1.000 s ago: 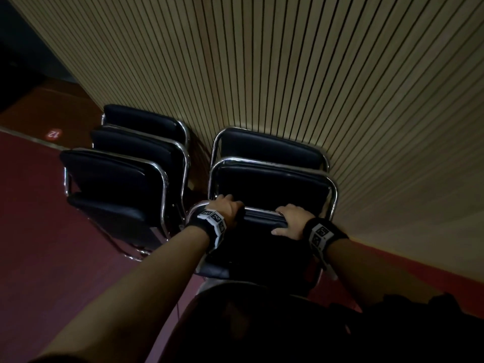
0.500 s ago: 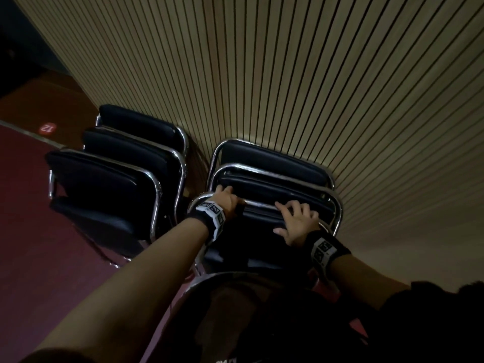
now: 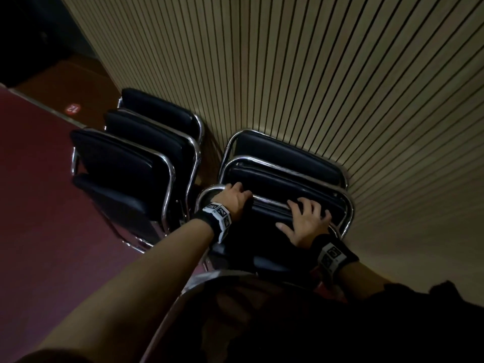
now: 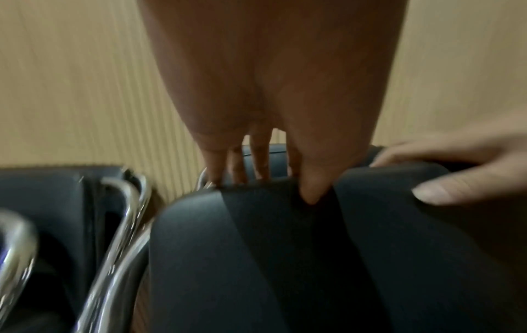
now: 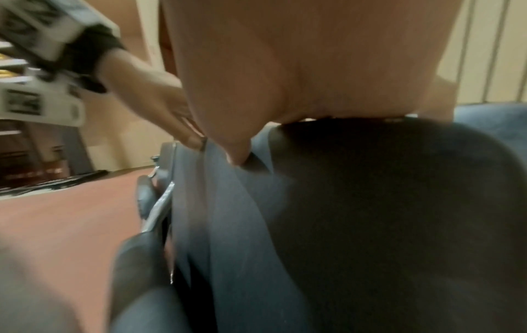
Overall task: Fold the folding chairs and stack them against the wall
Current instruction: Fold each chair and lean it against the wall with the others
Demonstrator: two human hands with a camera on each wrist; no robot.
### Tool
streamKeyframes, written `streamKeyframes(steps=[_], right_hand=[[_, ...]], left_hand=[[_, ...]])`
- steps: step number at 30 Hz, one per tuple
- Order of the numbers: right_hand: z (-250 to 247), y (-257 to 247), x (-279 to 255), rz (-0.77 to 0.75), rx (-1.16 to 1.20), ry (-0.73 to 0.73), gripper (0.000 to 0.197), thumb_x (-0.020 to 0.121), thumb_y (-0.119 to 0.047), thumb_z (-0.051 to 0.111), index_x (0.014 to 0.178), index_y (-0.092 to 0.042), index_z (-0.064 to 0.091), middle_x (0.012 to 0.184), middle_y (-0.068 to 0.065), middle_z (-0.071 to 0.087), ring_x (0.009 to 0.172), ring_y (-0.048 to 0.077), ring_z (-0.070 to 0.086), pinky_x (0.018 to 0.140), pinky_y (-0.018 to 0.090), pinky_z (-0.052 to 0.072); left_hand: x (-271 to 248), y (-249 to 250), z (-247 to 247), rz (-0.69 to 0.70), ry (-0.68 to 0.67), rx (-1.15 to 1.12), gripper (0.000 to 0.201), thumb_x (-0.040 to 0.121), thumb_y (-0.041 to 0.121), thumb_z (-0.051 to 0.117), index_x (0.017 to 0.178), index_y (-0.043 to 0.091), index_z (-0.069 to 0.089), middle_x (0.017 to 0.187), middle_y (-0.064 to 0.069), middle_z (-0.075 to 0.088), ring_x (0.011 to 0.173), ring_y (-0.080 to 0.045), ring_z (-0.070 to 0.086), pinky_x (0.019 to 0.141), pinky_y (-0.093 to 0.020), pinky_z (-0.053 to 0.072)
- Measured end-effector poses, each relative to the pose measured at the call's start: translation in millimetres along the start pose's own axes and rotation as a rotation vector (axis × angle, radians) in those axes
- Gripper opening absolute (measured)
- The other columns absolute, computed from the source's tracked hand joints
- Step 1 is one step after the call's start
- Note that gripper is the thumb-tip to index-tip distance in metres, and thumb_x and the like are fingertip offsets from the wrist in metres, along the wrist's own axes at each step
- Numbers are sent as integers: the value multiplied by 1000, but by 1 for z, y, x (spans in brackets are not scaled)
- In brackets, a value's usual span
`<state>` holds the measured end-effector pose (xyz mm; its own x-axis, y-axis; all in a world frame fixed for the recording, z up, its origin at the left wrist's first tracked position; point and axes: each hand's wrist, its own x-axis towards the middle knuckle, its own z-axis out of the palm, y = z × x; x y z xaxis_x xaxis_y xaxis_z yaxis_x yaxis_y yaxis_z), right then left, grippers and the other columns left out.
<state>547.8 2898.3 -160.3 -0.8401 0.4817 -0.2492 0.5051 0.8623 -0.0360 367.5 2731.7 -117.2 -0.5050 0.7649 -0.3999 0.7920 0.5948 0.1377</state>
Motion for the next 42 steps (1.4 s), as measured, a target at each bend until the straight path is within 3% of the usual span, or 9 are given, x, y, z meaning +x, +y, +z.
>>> streamKeyframes(steps=[4,10,17,22,26,30,36,39,42], right_hand=[[3,-1,-3,45,24,-12,74,86,-76,36,148,-35,32,154,2,23,137,30,23,108,62,21],[8,-11,-33,181,38,56,75,91,-62,45,155,-34,18,158,4,17,140,31,22,110,63,20],[14,-71,-82,370,30,150,90,77,-53,69,155,-29,31,157,9,32,139,38,34,105,69,26],[20,-123,-110,479,127,95,72,89,-49,59,152,-30,31,158,5,24,142,33,23,111,63,25],[18,-183,-122,355,170,-49,65,93,-56,50,151,-33,29,152,4,30,135,33,32,104,54,36],[13,-244,-121,231,178,-257,62,96,-58,44,151,-29,34,150,9,34,133,35,36,108,50,37],[-2,-345,-104,-114,-4,-439,43,100,-47,45,134,-22,56,135,13,52,123,33,50,103,36,40],[13,-394,-115,-269,-29,-509,35,100,-37,48,122,-17,66,129,9,64,119,27,58,98,30,45],[32,-456,-139,-433,-54,-572,31,99,-34,49,118,-19,67,125,6,67,116,25,61,96,28,46]], left_hand=[[-4,4,4,7,-26,48,54,91,27,57,142,21,40,134,-14,44,120,-36,43,102,-51,44],[-15,1,6,84,23,98,61,89,29,59,145,22,38,137,-12,42,124,-35,41,100,-48,45],[-78,-60,6,289,-11,153,68,90,34,60,153,37,33,155,-11,28,143,-37,23,114,-53,36],[-125,-108,21,295,-50,94,61,91,31,56,150,34,39,149,-12,35,136,-36,31,107,-51,43],[-158,-144,32,229,-134,77,47,92,35,57,138,29,53,135,-11,47,128,-37,40,99,-52,47],[-200,-187,44,195,-194,39,32,88,35,62,118,25,67,121,-8,60,114,-35,57,90,-50,54],[-283,-270,102,-83,-172,-206,22,83,34,61,97,20,70,92,-3,73,80,-25,70,76,-38,61],[-346,-296,140,-256,-194,-282,17,86,27,60,98,18,70,96,-3,74,86,-28,71,77,-37,60],[-427,-308,179,-452,-193,-374,27,94,21,52,112,15,71,112,-9,71,101,-32,68,89,-40,57]])
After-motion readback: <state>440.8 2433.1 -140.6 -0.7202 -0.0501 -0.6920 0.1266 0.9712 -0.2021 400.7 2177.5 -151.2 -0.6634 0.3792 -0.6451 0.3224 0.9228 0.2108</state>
